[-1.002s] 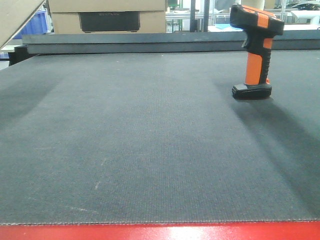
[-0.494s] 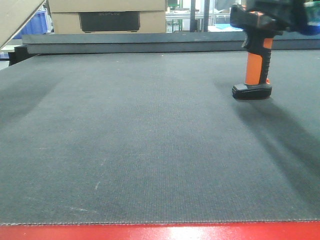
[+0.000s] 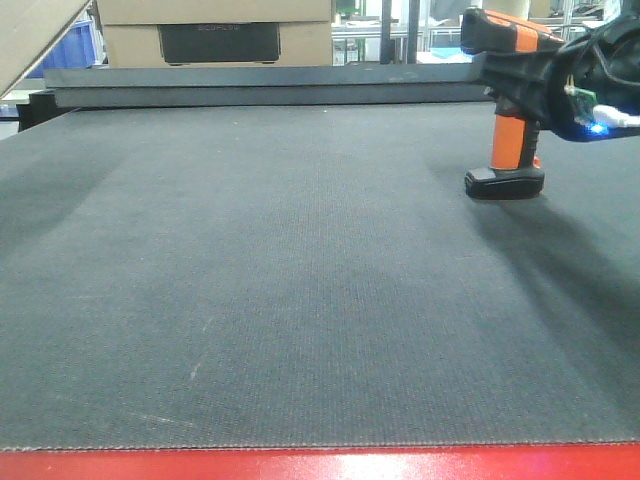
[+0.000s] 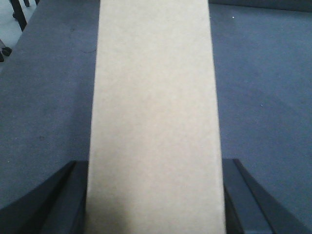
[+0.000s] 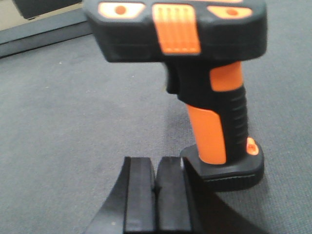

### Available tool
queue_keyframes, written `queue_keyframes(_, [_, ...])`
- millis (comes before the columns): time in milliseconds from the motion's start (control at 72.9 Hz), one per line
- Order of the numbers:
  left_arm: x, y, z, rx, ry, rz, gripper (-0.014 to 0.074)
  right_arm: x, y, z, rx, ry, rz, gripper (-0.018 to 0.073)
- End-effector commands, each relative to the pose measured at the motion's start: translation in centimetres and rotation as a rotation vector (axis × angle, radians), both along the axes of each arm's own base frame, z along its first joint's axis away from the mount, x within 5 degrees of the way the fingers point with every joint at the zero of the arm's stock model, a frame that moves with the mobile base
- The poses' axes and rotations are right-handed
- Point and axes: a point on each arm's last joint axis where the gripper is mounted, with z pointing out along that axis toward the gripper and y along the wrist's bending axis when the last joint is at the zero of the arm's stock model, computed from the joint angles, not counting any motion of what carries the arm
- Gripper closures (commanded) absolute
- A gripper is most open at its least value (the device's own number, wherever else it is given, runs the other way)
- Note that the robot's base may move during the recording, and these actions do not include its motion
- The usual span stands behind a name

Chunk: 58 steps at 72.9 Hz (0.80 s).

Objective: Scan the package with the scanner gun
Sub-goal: 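Close the right gripper on the scanner gun's handle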

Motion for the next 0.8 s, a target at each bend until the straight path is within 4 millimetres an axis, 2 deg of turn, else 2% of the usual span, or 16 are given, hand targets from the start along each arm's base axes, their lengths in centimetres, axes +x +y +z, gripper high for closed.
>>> queue_keyframes(0, [-0.2, 0.0, 0.6, -0.003, -0.046, -0.001, 0.0708, 0.3, -0.4, 0.1, 0.006, -0.032, -0.024, 0.0552])
queue_keyframes(55, [-0.2, 0.0, 0.6, -0.003, -0.046, -0.001, 0.0708, 0.3, -0.4, 0.0, 0.004, -0.04, -0.026, 0.0419])
queue_keyframes(110, [-0.2, 0.0, 0.6, -0.003, -0.046, -0.001, 0.0708, 0.5, -0.4, -0.4, 0.0, -0.051, -0.031, 0.0328])
queue_keyframes(206, [-0.2, 0.0, 0.6, -0.003, -0.046, -0.001, 0.0708, 1.0, -0.5, -1.1, -0.013, -0.1, -0.048, 0.0209])
queue_keyframes(425, [-0.2, 0.0, 0.6, -0.003, -0.046, -0.001, 0.0708, 2.6, -0.6, -2.8, -0.03, -0.14, -0.069, 0.0172])
queue_keyframes(549, [-0.2, 0.0, 0.6, -0.003, -0.046, -0.001, 0.0708, 4.0, -0.5, -2.4, -0.025, -0.168, -0.076, 0.0172])
queue_keyframes(782, [-0.2, 0.0, 0.7, -0.003, -0.052, -0.002, 0.0708, 6.1, -1.8, -2.2, -0.013, -0.149, -0.112, 0.0175])
